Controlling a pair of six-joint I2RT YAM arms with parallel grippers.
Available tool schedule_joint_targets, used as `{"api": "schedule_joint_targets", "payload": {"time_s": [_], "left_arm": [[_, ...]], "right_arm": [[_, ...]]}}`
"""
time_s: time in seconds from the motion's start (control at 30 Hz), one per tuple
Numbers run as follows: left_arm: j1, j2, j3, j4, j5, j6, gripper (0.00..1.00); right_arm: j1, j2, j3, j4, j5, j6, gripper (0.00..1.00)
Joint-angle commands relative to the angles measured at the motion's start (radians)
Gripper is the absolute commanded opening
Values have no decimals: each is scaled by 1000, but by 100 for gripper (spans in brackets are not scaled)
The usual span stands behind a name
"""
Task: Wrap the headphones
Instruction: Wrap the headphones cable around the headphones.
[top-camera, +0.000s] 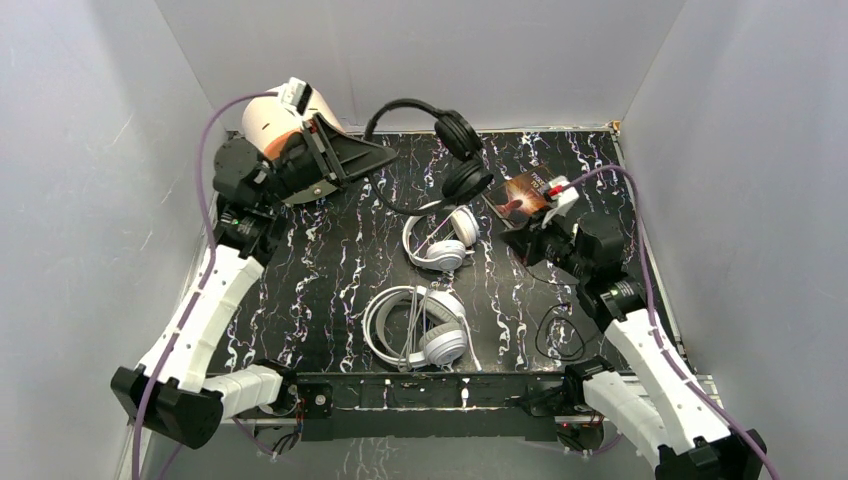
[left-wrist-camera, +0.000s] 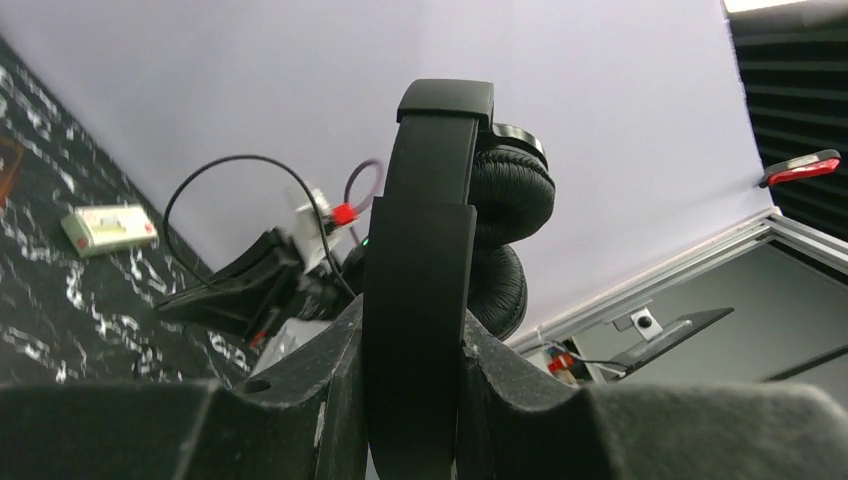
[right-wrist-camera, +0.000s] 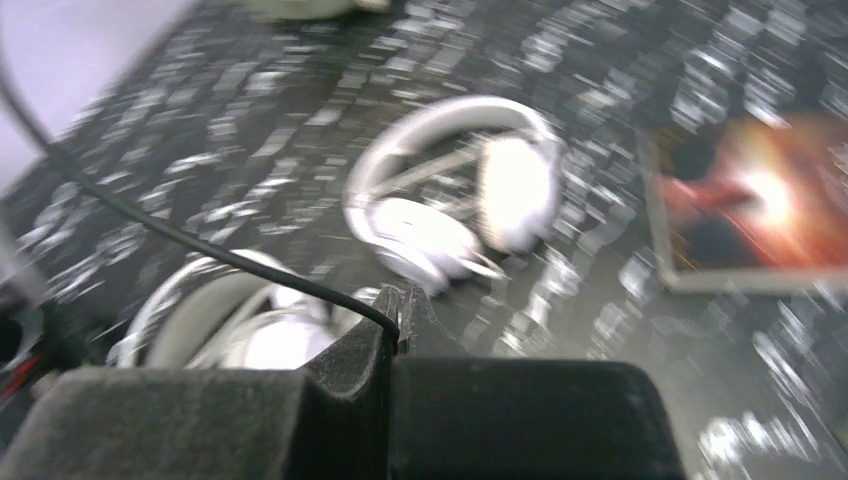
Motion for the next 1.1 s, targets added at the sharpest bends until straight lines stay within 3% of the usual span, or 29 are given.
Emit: {"api": "schedule_joint_targets", "payload": {"time_s": [0.0, 0.07, 0.13, 0.23, 0.4, 0.73, 1.07], "left_arm": [[-12, 38, -78, 186, 115, -112, 0], [-29, 63, -95, 237, 135, -127, 0], [-65, 82, -106, 300, 156, -146, 0], [-142, 100, -105, 334, 196, -127, 0], [-251, 84, -149, 334, 226, -71, 0], [-424, 114, -192, 330, 186, -10, 0], [-429, 80, -116, 224, 196, 69, 0]], "right_arm": [[4, 81, 71, 317, -662, -29, 0], [7, 127, 75, 394, -739, 22, 0], [7, 149, 73, 447, -698, 66, 0], [5, 166, 88, 420, -365, 121, 0], [2, 259, 199, 329, -68, 149, 0], [-32, 431, 377, 291, 33, 271, 0], [-159, 361, 255, 135, 101, 198, 0]]}}
